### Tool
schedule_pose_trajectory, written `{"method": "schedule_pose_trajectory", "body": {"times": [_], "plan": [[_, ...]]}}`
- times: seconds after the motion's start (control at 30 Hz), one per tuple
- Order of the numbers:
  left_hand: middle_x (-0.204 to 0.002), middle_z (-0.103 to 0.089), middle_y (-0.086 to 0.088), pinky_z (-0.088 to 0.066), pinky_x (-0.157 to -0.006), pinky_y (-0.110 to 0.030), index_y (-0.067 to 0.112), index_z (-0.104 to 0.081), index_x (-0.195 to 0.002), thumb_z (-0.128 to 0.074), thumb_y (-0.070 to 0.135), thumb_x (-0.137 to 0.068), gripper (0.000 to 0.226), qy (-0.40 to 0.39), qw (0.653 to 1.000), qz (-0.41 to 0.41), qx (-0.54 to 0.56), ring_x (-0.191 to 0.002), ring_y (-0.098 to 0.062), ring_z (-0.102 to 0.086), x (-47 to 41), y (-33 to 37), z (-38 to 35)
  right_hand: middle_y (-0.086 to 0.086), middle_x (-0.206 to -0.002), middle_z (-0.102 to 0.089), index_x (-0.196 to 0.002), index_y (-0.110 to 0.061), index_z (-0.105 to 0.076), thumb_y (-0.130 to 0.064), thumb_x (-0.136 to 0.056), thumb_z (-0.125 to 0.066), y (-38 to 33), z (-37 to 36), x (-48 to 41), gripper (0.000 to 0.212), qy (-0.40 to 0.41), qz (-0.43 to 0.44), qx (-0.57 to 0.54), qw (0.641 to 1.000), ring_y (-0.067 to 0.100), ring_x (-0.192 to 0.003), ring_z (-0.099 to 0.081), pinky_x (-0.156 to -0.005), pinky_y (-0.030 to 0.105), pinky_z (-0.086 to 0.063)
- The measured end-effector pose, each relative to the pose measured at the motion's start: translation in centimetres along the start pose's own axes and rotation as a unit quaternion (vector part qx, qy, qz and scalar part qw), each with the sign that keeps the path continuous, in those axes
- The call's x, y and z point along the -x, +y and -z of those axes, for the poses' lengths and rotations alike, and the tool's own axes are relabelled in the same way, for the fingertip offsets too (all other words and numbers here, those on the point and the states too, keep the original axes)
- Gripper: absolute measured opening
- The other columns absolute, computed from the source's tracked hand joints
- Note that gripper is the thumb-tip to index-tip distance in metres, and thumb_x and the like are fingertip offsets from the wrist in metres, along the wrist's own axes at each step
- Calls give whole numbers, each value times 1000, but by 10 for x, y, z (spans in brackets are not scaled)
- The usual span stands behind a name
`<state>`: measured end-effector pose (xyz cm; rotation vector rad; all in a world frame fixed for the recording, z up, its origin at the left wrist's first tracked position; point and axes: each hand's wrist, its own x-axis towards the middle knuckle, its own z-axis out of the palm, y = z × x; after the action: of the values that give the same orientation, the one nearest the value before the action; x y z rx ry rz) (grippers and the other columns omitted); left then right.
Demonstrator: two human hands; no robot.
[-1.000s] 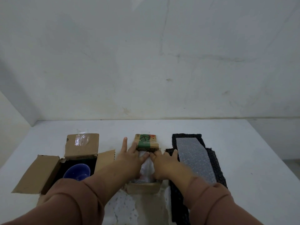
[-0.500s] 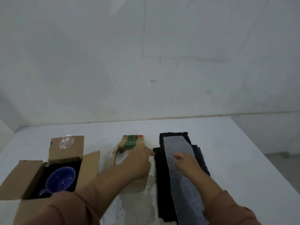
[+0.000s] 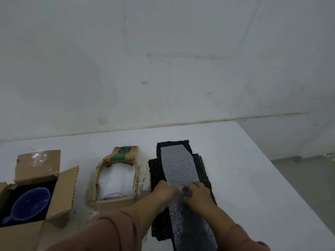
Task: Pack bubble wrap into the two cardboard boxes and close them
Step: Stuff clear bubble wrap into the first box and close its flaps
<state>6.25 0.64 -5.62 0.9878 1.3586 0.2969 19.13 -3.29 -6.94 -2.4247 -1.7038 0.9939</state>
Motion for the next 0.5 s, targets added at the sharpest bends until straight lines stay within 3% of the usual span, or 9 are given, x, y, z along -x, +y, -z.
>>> {"method": "schedule_pose_trajectory", "body": {"times": [0.07,0.1,0.17,0.27,0.37,0.43,0.5], "plan": [[-80,-55,-6,-44,-64,-27,11,-58,-82,-62,17,-88,9,19,998,-42,-39,-77,-20,-53,0,-2,-5,7,-141,-40,-127,-25,-52,-36,-77,-56,0,1,-1,51,4,-7,-32,999,29,-125,-42,-105,35,-37],[-77,-52,-5,-41,-63,-26,13,-52,-76,-60,16,-89,15,35,997,-57,-45,-73,-18,-50,-1,-1,-6,7,-134,-47,-121,-26,-55,-37,-74,-54,0,5,-1,48,19,-12,-52,998,29,-118,-48,-99,36,-43],[-80,-51,-6,-38,-60,-26,11,-48,-79,-58,17,-91,16,49,994,-89,-39,-70,-16,-48,6,8,-3,3,-122,-55,-122,-29,-51,-33,-75,-55,-1,17,3,47,53,-13,-130,990,24,-104,-55,-87,36,-49],[-84,-52,-7,-39,-62,-26,12,-51,-86,-55,20,-93,12,9,990,-136,-22,-73,-17,-49,25,31,17,4,-124,-52,-144,-25,-27,-12,-83,-58,-7,42,7,69,38,-12,-399,916,18,-97,-54,-70,27,-48],[-89,-56,-9,-43,-69,-32,12,-52,-93,-60,14,-89,9,45,978,-204,-19,-78,-20,-53,43,48,41,9,-118,-54,-145,-28,-26,4,-85,-54,-21,66,11,74,40,47,-505,861,16,-95,-57,-70,24,-48],[-92,-60,-11,-49,-73,-35,15,-46,-114,-61,2,-86,34,93,964,-246,44,-81,-21,-57,55,57,55,7,-114,-54,-141,-31,-34,8,-84,-54,-38,78,16,72,53,105,-499,859,19,-102,-57,-78,23,-48],[-86,-58,-8,-49,-74,-29,31,-30,-130,-60,-4,-84,65,120,948,-284,75,-78,-18,-57,70,66,70,1,-108,-51,-136,-32,-42,5,-84,-55,-55,88,22,65,84,147,-441,882,18,-108,-53,-86,23,-43]]}}
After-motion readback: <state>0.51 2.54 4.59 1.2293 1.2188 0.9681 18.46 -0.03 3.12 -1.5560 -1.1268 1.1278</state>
